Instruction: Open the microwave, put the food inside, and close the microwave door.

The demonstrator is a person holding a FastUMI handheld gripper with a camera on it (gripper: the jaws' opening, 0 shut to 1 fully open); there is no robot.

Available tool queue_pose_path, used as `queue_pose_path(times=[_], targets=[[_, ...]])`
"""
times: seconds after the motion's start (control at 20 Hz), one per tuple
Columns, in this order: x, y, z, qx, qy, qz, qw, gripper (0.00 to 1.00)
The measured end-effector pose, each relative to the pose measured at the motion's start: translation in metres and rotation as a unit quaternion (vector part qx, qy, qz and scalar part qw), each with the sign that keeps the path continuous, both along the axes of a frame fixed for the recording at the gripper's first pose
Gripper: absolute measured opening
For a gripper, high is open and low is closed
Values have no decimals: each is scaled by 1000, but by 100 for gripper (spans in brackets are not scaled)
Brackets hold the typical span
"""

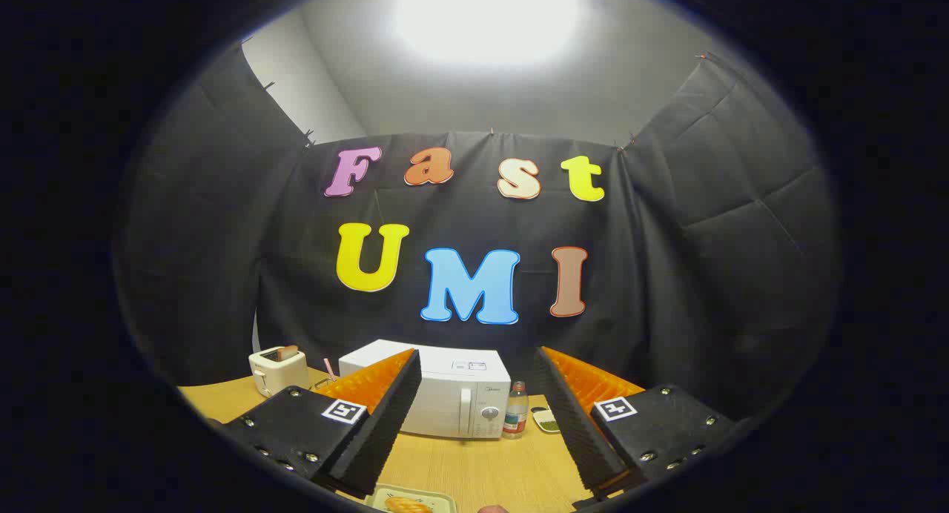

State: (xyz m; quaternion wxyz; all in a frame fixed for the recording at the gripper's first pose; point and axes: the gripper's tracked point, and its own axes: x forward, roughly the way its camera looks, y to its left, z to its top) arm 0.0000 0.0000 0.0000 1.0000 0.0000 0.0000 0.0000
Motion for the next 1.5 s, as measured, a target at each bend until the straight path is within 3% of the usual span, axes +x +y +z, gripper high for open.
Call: queue_pose_path(times=[0.45,1.1,1.5], targets=[[7,-22,-18,11,23,-22,999,96],[11,-13,-42,21,49,-8,999,96],[53,0,-67,35,60,10,998,96]])
